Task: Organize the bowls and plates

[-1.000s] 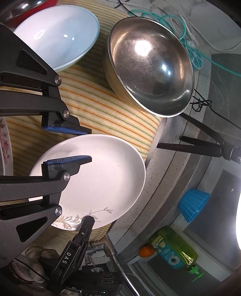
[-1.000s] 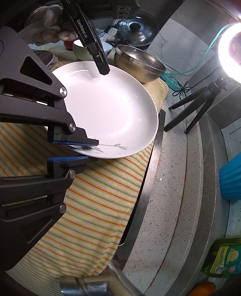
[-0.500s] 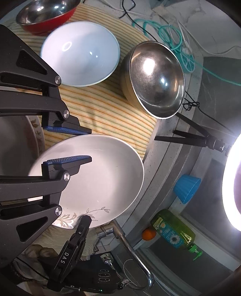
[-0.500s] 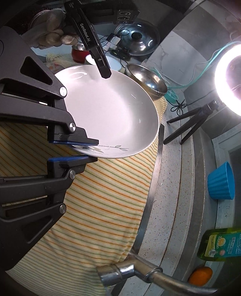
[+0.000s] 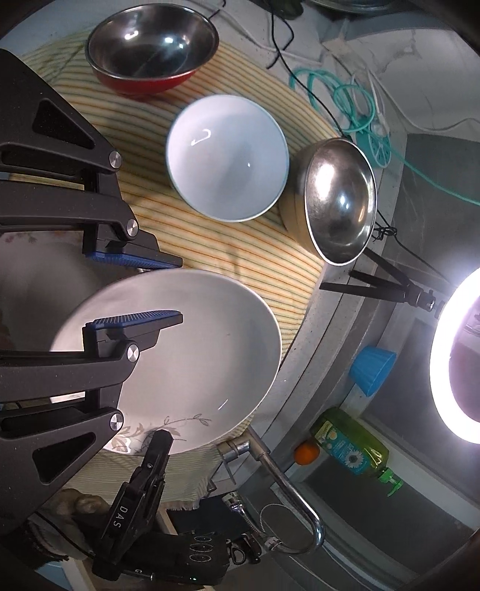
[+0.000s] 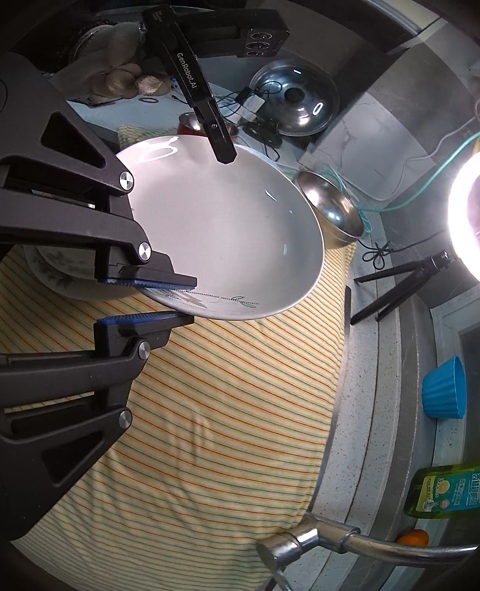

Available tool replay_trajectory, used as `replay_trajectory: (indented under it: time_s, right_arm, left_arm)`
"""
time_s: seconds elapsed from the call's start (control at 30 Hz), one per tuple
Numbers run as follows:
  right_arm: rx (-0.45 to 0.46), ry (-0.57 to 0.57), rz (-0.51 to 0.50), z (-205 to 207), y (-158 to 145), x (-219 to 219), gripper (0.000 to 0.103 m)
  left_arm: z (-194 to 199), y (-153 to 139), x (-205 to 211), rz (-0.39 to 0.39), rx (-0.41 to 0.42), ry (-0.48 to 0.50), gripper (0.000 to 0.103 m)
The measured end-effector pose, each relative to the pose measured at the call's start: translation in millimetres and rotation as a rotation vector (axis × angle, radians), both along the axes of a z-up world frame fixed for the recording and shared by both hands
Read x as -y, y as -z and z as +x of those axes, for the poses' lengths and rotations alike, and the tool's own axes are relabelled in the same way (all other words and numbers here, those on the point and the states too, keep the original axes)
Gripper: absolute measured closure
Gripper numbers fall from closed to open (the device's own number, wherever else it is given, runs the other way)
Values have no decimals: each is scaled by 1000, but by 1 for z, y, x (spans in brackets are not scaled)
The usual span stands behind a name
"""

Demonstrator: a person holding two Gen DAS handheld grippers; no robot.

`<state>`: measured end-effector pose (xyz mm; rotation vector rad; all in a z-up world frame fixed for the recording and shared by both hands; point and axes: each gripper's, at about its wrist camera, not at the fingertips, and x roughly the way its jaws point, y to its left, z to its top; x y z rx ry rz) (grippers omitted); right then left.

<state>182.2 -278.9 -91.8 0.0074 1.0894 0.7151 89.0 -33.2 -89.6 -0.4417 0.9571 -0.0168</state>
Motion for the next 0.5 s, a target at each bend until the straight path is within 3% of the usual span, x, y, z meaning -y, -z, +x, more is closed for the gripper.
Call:
replay_trajectory:
  time_s: [0.5]
  right_arm:
    - [-16, 110, -4, -62, 7, -12, 91]
  left_arm:
    - [-29, 13, -21, -23, -41, 141, 84]
